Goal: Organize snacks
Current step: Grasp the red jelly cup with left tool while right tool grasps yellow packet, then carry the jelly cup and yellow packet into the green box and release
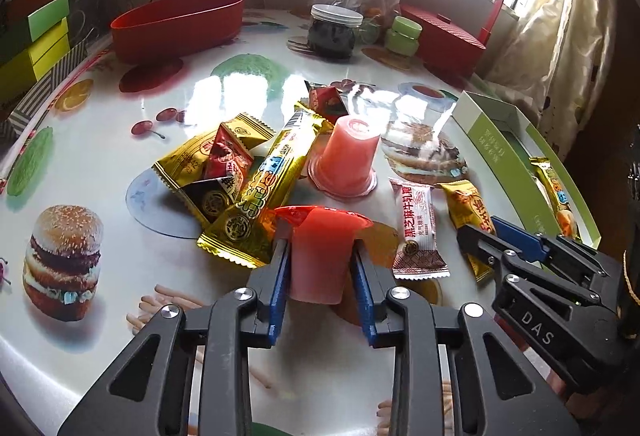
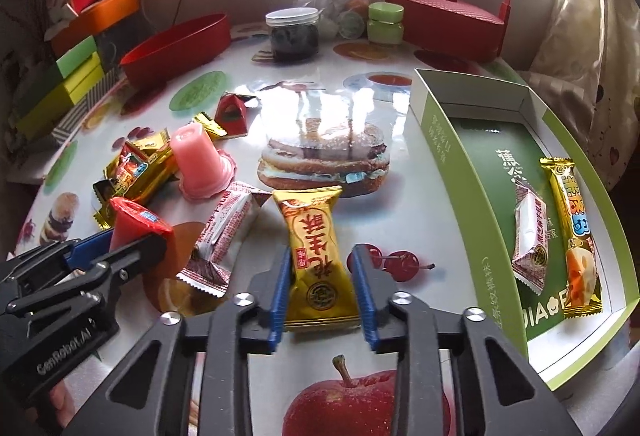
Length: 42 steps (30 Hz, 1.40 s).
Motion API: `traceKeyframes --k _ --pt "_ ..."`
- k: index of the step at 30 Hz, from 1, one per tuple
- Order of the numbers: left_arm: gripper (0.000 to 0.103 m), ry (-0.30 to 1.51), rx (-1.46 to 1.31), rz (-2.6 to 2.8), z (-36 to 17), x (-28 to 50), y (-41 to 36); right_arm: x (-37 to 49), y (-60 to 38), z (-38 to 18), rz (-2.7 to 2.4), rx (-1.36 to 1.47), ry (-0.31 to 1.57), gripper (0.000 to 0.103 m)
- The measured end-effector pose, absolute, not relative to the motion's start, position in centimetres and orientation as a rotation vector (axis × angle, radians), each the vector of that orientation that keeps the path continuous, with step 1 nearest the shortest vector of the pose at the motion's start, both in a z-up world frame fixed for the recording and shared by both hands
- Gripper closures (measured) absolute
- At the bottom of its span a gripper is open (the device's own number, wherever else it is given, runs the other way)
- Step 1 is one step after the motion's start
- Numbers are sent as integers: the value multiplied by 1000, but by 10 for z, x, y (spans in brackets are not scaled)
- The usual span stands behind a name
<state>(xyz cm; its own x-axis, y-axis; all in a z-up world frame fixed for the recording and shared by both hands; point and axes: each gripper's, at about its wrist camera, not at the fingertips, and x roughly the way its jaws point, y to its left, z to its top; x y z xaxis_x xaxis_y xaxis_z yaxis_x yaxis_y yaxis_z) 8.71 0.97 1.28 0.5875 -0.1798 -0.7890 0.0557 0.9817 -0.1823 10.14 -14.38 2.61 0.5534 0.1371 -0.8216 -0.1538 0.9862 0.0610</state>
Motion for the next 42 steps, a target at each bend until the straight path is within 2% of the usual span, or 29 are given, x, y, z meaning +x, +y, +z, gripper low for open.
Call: traceKeyframes --k 17,42 --pt "73 908 -140 -137 21 81 6 93 -147 32 181 4 938 82" --pt "73 842 -120 -183 47 68 -7 69 -163 58 187 54 862 82"
